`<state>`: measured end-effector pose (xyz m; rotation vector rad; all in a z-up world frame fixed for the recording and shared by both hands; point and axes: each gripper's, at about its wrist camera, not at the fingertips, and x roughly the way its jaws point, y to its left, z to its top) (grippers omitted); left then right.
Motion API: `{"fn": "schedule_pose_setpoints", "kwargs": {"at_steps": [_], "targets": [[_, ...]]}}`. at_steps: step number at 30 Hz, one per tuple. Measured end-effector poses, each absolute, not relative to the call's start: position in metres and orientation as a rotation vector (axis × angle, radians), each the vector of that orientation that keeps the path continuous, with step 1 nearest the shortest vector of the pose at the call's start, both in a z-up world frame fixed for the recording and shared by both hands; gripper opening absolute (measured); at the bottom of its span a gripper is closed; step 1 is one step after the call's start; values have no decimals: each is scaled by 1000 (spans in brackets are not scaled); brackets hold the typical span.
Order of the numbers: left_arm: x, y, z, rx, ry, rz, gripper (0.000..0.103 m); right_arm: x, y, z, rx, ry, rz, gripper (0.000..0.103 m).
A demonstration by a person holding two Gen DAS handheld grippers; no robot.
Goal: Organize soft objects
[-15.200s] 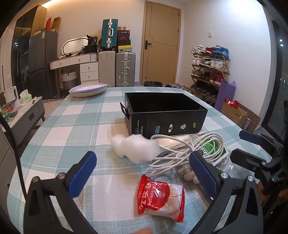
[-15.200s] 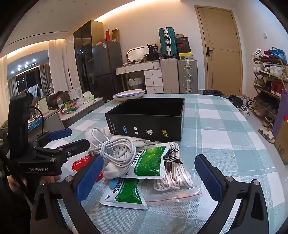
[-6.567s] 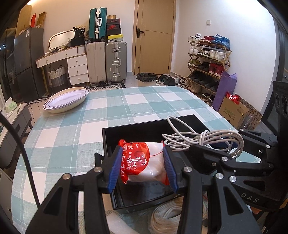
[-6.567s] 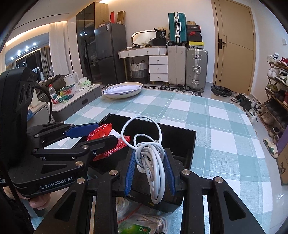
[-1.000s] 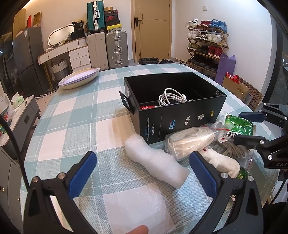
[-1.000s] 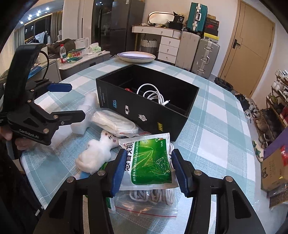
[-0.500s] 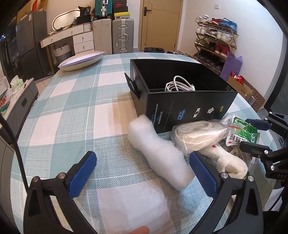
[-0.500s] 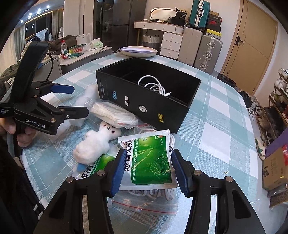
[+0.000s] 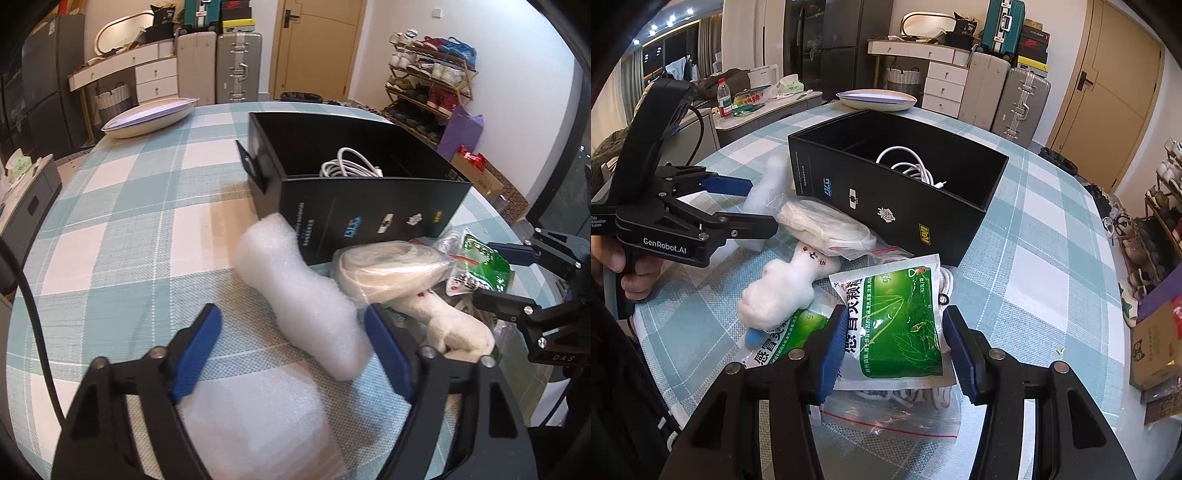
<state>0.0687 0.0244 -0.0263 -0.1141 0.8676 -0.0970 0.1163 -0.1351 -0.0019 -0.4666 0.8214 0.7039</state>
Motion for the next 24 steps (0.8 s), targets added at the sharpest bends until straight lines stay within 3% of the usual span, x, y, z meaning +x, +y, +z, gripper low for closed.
{"fn": "schedule_pose_setpoints", "kwargs": {"at_steps": [2,5,24], "targets": [[68,22,-26,-121,868,-125,55,116,-136,-2,-469,820,706,52],[66,19,-24,-117,866,-143,44,116,-136,-2,-470,815,707,52],[53,28,10,-72,752,-97,41,105,-144,19,-458,732,705,51]]}}
